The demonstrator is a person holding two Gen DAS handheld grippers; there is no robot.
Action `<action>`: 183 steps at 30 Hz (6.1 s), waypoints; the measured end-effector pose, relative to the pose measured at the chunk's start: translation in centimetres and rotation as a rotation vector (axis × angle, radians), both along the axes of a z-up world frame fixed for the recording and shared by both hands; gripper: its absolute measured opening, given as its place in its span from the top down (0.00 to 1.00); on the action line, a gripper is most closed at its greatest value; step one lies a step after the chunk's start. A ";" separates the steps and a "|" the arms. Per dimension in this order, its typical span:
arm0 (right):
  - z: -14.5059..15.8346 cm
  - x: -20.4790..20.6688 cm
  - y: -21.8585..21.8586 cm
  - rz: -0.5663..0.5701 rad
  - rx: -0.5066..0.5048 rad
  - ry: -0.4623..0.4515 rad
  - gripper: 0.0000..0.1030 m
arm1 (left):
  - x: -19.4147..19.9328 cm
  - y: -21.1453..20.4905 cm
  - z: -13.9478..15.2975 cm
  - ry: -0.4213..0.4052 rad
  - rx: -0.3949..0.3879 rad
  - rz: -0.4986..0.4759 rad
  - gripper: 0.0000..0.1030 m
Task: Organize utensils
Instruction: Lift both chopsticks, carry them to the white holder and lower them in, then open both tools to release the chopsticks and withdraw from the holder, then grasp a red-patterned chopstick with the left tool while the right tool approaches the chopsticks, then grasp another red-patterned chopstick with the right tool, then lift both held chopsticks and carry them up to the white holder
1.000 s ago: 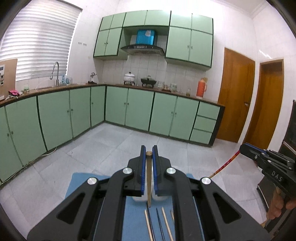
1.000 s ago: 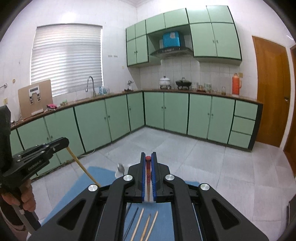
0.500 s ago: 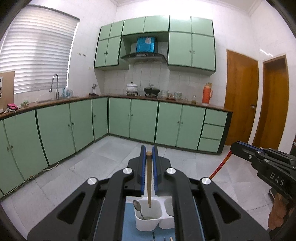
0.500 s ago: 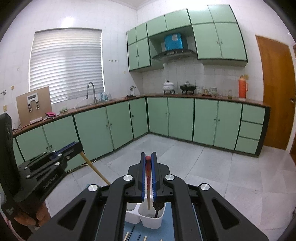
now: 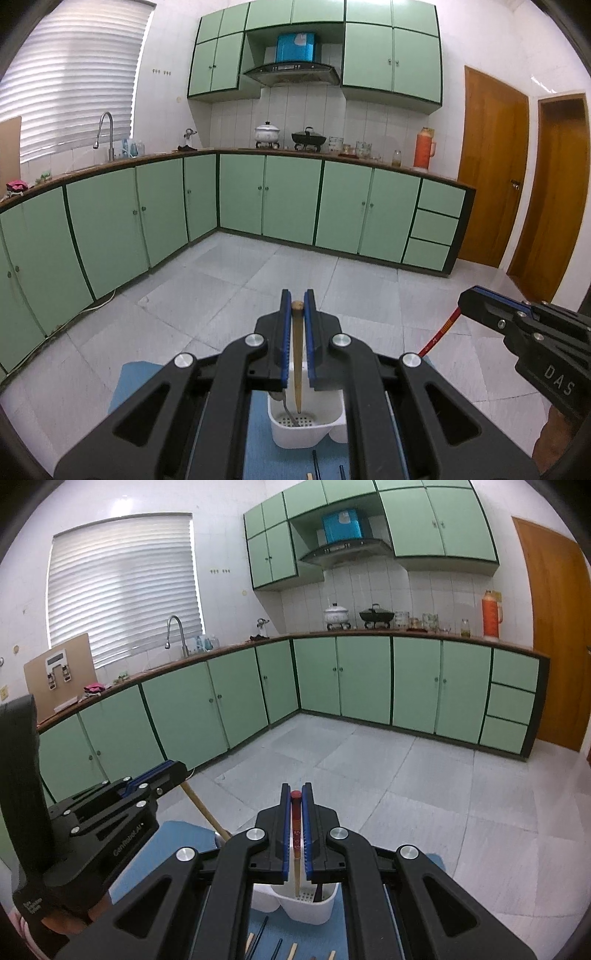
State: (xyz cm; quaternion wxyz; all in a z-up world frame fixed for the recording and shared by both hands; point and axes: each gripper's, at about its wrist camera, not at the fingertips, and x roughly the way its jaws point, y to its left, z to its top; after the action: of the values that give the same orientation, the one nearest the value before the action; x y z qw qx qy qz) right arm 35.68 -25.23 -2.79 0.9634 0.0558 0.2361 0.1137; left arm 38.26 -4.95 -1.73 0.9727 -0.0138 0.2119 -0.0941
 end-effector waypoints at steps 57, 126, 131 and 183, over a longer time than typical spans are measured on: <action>-12.5 -21.9 -0.9 -0.153 0.019 0.163 0.21 | -21.4 4.9 -12.3 0.247 0.058 -0.023 0.13; -21.4 -24.5 1.6 -0.067 -0.027 0.425 0.81 | -22.8 3.4 -20.5 0.473 0.120 0.011 0.95; -21.4 -24.1 2.1 -0.059 -0.041 0.416 0.81 | -22.8 3.8 -20.6 0.475 0.117 0.018 0.95; -6.4 -23.0 -1.9 -0.114 -0.044 0.072 0.95 | -22.3 4.3 -6.1 0.116 0.094 -0.024 0.95</action>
State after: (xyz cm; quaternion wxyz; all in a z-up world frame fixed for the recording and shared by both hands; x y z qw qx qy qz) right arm 12.64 -27.08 -9.15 0.9602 0.0522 0.2694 0.0513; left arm 15.99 -0.60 -7.86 0.9571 0.0287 0.2723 -0.0947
